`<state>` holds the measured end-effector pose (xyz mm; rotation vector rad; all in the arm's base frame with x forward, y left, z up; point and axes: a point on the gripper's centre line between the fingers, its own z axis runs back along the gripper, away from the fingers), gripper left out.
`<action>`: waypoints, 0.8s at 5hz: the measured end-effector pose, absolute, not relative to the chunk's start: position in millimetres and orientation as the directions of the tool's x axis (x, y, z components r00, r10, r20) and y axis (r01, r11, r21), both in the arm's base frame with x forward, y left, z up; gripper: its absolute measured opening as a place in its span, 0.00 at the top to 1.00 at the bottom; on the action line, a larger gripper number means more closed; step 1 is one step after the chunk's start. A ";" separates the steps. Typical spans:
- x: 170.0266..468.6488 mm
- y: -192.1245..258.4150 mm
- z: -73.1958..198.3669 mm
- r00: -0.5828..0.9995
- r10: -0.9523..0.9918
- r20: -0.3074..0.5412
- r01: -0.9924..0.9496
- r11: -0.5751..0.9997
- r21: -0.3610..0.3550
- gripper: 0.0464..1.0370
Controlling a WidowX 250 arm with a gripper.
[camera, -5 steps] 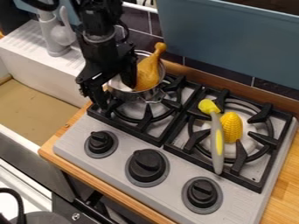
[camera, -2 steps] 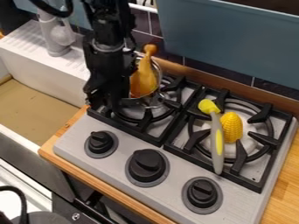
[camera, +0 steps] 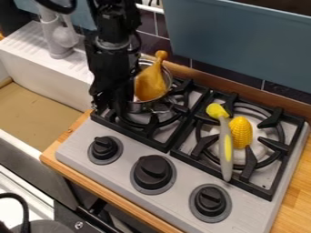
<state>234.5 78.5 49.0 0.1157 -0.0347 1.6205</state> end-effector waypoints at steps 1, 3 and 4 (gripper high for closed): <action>223.4 68.6 52.7 -0.078 0.993 0.091 -0.994 -0.084 0.067 0.97; 199.6 32.3 50.9 -0.114 0.993 0.031 -0.991 -0.116 0.065 0.97; 188.5 16.1 44.7 -0.126 0.992 0.029 -0.991 -0.128 0.041 0.97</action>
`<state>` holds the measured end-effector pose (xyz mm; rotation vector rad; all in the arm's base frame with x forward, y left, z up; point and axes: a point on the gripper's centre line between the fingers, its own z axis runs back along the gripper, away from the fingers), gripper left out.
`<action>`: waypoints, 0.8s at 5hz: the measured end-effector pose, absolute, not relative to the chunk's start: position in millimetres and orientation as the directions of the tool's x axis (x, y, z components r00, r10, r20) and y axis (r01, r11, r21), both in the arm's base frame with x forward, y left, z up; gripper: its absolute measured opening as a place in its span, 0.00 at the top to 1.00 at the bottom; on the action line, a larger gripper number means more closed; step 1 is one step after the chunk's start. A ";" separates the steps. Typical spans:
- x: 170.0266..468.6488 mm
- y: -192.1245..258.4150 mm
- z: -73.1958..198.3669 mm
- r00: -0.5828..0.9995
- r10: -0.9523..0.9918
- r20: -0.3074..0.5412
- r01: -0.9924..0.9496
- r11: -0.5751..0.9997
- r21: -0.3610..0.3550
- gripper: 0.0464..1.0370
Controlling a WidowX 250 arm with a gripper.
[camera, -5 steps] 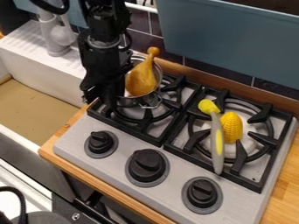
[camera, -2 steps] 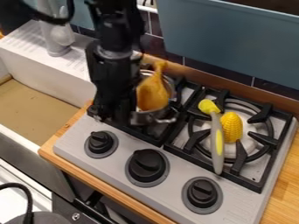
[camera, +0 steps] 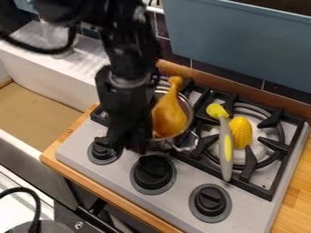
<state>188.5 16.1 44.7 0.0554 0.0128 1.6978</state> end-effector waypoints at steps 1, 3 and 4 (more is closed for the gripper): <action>184.4 10.8 39.5 -0.117 0.992 0.043 -0.993 -0.118 0.029 0.97; 182.4 8.9 38.8 -0.106 0.994 0.040 -0.992 -0.108 0.057 0.94; 181.1 13.2 39.3 -0.074 0.997 0.026 -0.992 -0.076 0.100 0.76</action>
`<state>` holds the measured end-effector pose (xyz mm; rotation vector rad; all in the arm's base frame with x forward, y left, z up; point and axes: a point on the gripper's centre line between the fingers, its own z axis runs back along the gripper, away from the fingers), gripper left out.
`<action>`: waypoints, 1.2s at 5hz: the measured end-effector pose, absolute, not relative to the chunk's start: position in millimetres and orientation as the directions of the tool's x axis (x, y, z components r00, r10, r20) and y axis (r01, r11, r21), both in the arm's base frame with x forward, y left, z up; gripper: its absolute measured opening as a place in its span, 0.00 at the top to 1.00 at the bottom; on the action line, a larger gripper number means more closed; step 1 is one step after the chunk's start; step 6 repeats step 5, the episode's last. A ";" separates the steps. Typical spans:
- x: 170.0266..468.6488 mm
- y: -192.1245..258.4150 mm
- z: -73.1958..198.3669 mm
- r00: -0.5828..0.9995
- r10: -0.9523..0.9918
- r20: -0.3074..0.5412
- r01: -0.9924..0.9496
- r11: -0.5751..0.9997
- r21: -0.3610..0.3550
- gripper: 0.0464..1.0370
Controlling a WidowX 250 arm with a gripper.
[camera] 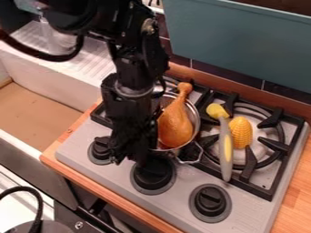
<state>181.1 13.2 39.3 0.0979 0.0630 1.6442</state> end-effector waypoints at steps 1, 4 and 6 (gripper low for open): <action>182.3 20.2 46.7 -0.043 0.999 0.013 -0.994 -0.044 0.100 0.49; 214.3 46.8 86.3 0.019 0.999 -0.043 -1.000 0.018 -0.009 0.04; 223.4 47.2 98.3 0.069 0.996 -0.053 -0.997 0.067 -0.033 0.04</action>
